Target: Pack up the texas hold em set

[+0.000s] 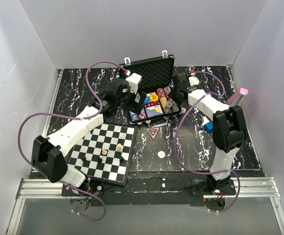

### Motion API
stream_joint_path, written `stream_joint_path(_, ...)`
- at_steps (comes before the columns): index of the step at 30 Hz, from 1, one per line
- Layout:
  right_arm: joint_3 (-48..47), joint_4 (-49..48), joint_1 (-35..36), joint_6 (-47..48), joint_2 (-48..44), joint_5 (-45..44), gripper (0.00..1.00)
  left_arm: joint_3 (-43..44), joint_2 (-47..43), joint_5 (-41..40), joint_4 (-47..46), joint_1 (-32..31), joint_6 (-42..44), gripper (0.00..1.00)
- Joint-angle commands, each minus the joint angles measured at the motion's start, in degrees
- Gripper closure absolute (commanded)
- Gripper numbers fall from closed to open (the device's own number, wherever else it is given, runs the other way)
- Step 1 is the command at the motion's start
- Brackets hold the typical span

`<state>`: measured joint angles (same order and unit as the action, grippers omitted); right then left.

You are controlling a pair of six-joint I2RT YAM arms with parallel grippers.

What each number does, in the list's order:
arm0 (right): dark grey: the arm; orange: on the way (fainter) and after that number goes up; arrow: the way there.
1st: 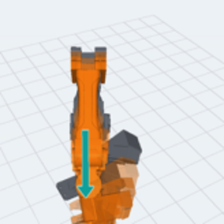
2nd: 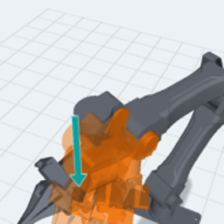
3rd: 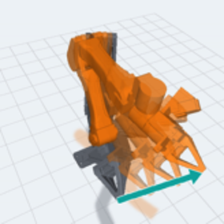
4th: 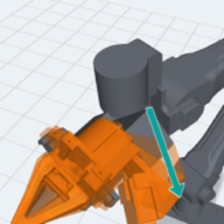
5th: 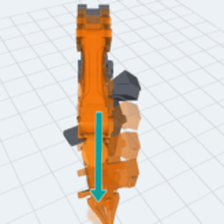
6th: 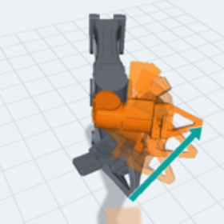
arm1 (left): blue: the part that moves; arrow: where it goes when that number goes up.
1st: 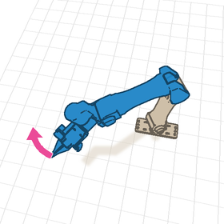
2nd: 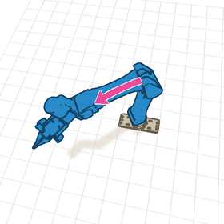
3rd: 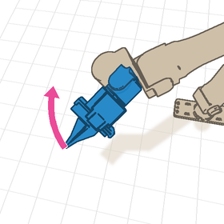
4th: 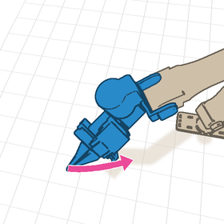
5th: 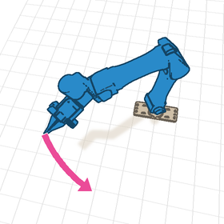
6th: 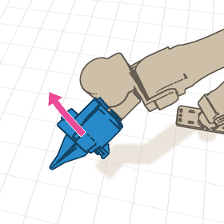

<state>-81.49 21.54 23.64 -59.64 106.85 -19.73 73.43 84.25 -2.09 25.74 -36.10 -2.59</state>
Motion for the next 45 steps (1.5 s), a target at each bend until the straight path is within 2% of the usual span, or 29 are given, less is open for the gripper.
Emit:
stream_joint_path(1, 4.1, -6.9, -0.9, 13.7, -4.3, 0.3, 0.61, -0.6, -2.9, 0.7, 0.3, 0.2, 0.3, 0.02)
stream_joint_path(6, -0.5, -3.4, -2.6, 20.5, -1.0, 4.9, 0.69, -0.6, -2.9, 0.9, 0.2, 0.3, 0.2, 0.02)
stream_joint_path(12, -5.6, -1.2, -3.1, 25.5, 1.7, 8.9, 0.65, -0.6, -2.3, 0.9, 0.4, 0.2, 0.2, 0.02)
stream_joint_path(15, -5.5, -3.2, -3.1, 28.7, 1.3, 9.2, 0.66, -0.6, -2.2, 0.9, 0.3, 0.3, 0.2, 0.02)
stream_joint_path(21, -10.5, -1.6, -3.2, 33.0, 5.9, 11.0, 0.79, -0.5, -2.1, 1.4, 0.3, 0.2, 0.2, 0.02)
stream_joint_path(29, -10.3, -1.0, -3.2, 32.3, 9.3, 11.2, 0.81, -0.4, -1.7, 1.5, 0.4, 0.2, 0.3, 0.02)
stream_joint_path(45, -5.3, -0.3, -3.2, 27.4, 9.1, 8.4, 0.84, -0.4, -1.7, 1.6, 0.5, 0.2, 0.3, 0.02)
